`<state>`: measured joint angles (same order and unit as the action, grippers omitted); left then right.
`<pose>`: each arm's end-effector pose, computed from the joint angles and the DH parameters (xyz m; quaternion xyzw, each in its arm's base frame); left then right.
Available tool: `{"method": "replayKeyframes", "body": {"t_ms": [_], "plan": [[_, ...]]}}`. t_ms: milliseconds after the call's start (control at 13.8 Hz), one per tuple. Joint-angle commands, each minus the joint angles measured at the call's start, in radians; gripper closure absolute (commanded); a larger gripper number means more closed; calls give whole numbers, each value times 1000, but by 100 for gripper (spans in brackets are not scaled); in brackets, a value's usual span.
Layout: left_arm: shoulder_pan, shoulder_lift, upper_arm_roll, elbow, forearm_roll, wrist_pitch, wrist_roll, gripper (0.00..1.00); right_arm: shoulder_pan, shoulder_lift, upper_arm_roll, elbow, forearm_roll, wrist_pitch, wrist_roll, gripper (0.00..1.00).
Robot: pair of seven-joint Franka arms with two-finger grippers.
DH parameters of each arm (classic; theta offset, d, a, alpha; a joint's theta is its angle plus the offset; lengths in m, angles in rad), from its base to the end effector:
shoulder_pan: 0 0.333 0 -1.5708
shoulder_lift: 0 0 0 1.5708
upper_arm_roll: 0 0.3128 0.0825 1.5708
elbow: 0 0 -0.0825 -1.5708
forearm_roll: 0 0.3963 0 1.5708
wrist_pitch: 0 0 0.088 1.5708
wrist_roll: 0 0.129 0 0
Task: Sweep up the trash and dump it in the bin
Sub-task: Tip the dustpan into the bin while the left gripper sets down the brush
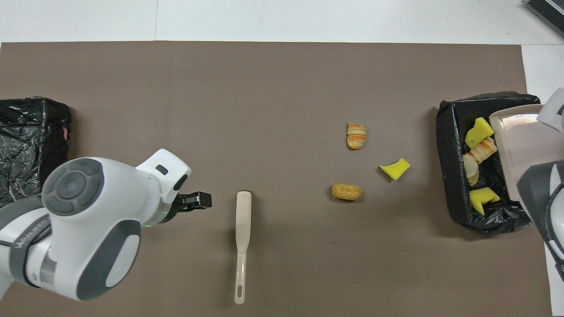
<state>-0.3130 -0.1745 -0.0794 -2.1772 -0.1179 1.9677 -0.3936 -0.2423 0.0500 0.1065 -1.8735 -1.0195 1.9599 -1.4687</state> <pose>0.4626 -0.2031 0.4325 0.9984 0.0251 -0.0342 0.0367 0.5895 -0.1554 0.4943 0.5777 0.6792 -0.3139 0.3263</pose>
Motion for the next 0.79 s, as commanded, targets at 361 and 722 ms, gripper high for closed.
{"method": "replayKeyframes", "body": {"t_ms": [361, 722], "plan": [[268, 12, -10, 176, 60, -202, 378, 0, 51, -38, 10, 66, -119, -92, -5, 100], [308, 95, -8, 422, 83, -380, 392, 0, 51, -65, 54, 91, -7, -96, 36, 100]]}}
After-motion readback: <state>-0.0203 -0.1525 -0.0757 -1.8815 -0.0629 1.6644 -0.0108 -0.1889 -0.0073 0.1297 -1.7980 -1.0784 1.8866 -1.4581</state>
